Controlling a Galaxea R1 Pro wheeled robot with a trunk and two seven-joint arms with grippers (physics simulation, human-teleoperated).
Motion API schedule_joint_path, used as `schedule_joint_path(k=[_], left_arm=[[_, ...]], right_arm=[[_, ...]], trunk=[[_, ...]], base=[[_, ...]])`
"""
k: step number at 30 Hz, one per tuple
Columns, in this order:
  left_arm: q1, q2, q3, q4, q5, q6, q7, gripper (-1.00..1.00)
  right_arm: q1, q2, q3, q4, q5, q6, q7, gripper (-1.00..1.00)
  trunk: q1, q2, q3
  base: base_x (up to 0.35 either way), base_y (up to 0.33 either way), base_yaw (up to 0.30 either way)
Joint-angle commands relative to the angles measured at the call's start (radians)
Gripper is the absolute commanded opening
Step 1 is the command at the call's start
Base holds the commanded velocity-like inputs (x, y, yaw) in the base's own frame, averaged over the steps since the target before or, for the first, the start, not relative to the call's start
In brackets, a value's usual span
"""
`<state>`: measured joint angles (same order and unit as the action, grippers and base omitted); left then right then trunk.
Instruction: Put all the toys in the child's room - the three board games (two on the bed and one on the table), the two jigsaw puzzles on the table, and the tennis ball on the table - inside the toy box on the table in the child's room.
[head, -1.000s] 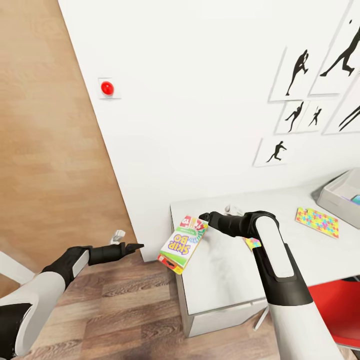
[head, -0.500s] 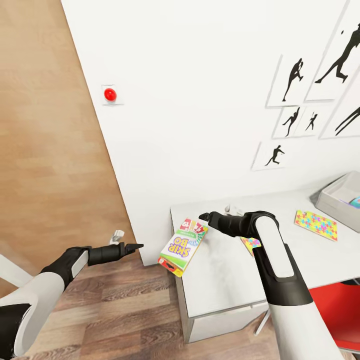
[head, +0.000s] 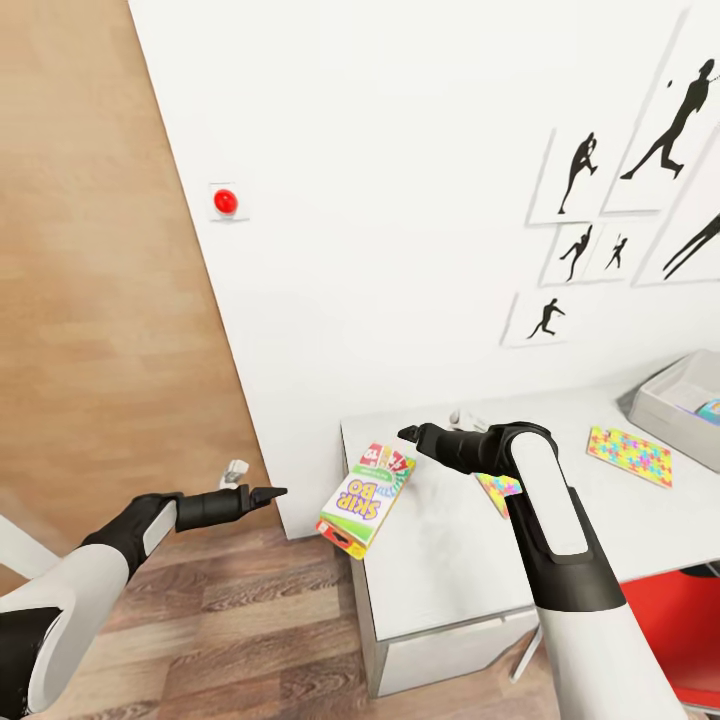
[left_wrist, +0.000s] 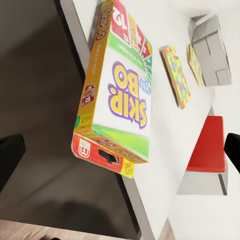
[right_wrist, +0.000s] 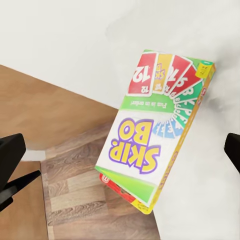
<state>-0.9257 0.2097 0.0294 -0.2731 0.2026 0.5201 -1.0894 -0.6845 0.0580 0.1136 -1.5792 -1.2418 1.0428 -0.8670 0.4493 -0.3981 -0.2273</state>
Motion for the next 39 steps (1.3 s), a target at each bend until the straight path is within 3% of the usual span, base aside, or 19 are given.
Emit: schedule_joint_path(k=[1,39], left_arm=[[-0.001,0.000,0.003,0.000,0.000,0.009,-0.003,1.00],[0.002,0.002,0.005,0.000,0.001,0.009,-0.005,1.00]], right_arm=[[-0.001,0.000,0.000,-0.001,-0.008,0.003,-0.010,1.00],[-0.001,0.000,-0.001,-0.001,-0.008,0.003,-0.011,1.00]], trunk=[[0.001,-0.002,0.000],[0.001,-0.002,0.063]], base=[[0.000,0.000,0.000],[0.000,0.000,0.000]])
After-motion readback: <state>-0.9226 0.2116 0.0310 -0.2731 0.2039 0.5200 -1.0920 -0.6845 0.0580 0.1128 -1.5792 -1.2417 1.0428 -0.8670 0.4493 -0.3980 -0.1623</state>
